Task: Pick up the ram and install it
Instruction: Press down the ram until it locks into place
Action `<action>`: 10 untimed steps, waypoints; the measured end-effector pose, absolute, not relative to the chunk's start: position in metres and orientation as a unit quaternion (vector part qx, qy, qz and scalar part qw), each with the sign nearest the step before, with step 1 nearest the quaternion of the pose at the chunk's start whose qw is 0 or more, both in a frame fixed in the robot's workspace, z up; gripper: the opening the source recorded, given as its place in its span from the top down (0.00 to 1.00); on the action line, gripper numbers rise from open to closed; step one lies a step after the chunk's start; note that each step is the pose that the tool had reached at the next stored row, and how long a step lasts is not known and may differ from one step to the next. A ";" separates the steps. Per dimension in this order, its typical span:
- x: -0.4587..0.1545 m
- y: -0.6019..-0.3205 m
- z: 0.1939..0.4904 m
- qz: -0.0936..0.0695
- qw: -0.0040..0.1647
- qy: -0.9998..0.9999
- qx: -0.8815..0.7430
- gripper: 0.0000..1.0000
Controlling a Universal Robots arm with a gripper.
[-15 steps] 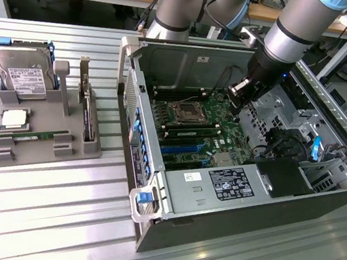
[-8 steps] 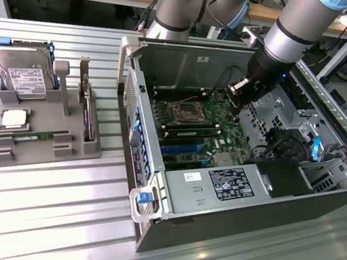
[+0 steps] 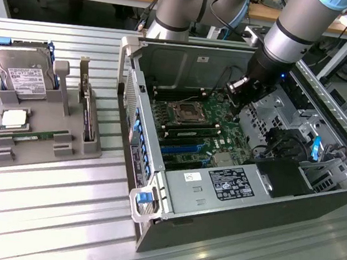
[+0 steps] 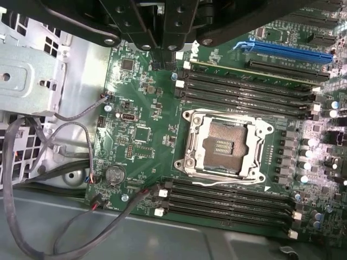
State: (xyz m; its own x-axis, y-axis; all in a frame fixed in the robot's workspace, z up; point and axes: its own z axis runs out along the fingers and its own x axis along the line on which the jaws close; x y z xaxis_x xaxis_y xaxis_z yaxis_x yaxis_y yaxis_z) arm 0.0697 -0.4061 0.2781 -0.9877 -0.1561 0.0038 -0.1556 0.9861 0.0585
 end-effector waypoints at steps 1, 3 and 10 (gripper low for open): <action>0.070 -0.406 0.278 -0.029 0.004 -0.997 0.073 0.89; 0.070 -0.406 0.278 -0.029 0.004 -0.998 0.062 0.89; 0.070 -0.406 0.278 -0.029 0.003 -0.999 0.031 0.89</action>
